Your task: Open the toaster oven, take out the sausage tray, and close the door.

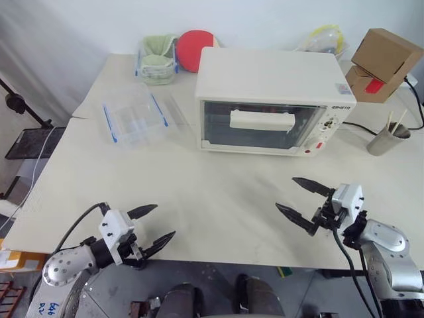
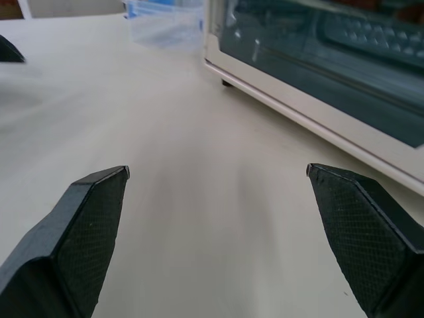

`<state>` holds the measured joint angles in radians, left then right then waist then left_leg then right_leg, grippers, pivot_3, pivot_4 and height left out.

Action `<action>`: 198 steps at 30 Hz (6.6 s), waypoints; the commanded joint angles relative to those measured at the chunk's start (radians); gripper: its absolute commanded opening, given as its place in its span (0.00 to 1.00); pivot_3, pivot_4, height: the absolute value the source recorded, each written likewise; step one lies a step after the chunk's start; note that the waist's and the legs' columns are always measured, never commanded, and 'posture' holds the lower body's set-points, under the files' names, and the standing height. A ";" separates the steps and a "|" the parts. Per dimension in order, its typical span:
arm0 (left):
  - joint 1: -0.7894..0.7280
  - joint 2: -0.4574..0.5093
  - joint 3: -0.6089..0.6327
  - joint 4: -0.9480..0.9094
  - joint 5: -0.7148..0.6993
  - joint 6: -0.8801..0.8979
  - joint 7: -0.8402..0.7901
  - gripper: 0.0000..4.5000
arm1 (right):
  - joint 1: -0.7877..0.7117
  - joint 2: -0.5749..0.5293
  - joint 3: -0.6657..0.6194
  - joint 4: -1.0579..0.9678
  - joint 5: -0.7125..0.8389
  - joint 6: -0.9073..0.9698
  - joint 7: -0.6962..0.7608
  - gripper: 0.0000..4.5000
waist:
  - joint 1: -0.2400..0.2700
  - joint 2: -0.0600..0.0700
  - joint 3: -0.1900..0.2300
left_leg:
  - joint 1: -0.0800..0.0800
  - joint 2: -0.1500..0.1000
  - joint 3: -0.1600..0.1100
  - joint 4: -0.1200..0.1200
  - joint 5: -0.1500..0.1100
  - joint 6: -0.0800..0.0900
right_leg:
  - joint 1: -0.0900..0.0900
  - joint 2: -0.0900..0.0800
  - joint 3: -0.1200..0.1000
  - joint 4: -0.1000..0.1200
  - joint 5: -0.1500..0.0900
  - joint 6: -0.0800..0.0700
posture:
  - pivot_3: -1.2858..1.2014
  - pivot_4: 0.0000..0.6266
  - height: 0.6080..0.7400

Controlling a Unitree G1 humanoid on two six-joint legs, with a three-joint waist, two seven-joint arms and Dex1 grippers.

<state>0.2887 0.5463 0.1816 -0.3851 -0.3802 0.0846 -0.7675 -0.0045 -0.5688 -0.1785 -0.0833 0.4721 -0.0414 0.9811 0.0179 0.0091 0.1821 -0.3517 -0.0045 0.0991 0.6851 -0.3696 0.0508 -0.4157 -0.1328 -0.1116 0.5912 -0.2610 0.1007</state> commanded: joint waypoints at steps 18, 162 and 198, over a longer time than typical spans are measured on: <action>-0.281 0.005 0.076 -0.088 -0.341 0.209 0.026 1.00 | -0.445 -0.006 -0.026 0.093 0.150 0.311 -0.060 1.00 | -0.020 0.001 0.000 | -0.002 0.000 -0.002 0.003 0.000 0.001 | 0.001 0.003 -0.006 0.001 0.000 0.000 | 0.52 0.24 1.00; -0.984 -0.279 -0.060 0.645 -0.140 0.153 -0.054 0.92 | -0.430 0.054 0.392 -0.190 -1.118 0.066 -0.591 0.02 | -0.011 -0.001 0.001 | -0.019 0.003 -0.010 0.015 0.002 -0.002 | -0.004 0.016 -0.019 0.000 0.001 0.001 | 0.52 0.24 1.00; -0.971 -0.314 0.329 0.575 -1.019 1.334 0.676 0.92 | -0.195 -0.130 0.326 -0.403 -1.023 -0.253 -0.489 0.02 | 0.003 -0.002 0.002 | -0.006 0.004 -0.010 0.014 0.003 -0.004 | 0.005 0.017 -0.006 0.001 0.001 0.001 | 0.52 0.24 1.00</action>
<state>-0.6605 0.2369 0.4784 0.1792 -1.3231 1.4063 -0.1353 -0.1889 -0.6873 0.1801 -0.4664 -0.5783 -0.2593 0.5088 0.0206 0.0066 0.1842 -0.3573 -0.0008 0.0895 0.6990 -0.3668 0.0470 -0.4107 -0.1160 -0.1174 0.5925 -0.2605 0.1019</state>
